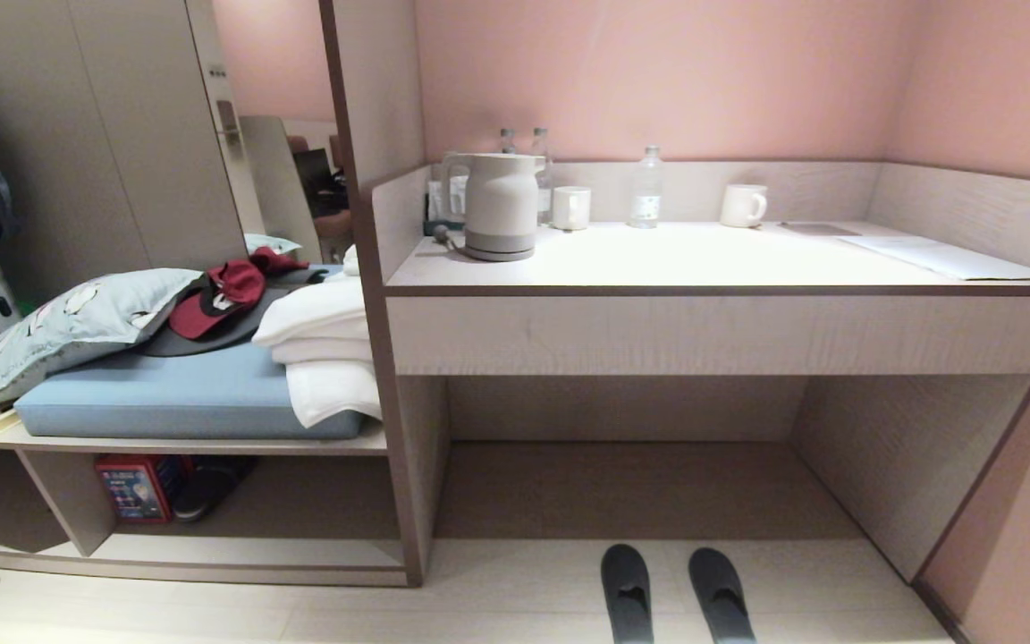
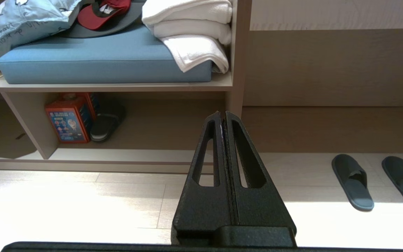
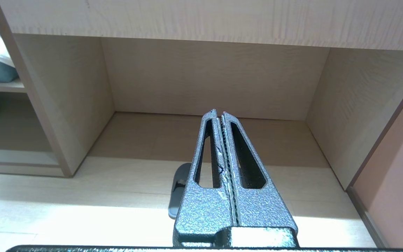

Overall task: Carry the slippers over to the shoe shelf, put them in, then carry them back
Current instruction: Pick up the slippers on the floor

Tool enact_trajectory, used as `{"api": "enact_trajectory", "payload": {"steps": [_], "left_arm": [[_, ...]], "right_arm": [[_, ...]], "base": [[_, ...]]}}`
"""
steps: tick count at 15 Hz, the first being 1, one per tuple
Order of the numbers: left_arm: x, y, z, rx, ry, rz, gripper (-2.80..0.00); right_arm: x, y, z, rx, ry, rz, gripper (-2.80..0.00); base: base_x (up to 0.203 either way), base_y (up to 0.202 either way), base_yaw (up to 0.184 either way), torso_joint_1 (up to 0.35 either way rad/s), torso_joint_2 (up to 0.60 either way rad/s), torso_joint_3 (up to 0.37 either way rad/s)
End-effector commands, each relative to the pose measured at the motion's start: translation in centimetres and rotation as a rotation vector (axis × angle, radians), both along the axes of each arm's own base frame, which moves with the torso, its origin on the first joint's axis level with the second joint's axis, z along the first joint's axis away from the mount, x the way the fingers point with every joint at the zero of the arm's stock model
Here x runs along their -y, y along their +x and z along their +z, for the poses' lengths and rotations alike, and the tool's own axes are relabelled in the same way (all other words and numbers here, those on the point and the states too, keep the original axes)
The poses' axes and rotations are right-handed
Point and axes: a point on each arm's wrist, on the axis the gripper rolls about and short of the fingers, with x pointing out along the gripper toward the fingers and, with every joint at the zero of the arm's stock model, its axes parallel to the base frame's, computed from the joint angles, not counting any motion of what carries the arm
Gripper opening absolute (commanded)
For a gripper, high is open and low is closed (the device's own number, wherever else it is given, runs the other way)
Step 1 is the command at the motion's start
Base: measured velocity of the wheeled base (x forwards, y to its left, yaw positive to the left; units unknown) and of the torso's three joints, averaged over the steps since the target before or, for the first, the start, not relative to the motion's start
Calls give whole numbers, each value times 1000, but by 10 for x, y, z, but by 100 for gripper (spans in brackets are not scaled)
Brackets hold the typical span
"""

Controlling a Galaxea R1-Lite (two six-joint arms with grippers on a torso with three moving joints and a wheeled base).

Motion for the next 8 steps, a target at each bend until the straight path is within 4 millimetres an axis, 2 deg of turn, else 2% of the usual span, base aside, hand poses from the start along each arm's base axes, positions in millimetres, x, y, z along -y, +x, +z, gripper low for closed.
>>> {"api": "enact_trajectory", "payload": {"steps": [1, 8], "left_arm": [[0, 0, 0, 0, 0, 1, -280], [0, 0, 0, 0, 0, 1, -280]], "right_arm": [[0, 0, 0, -2, 0, 0, -280], [0, 0, 0, -2, 0, 0, -280]], "base": [[0, 0, 0, 0, 0, 0], [0, 0, 0, 0, 0, 0]]}}
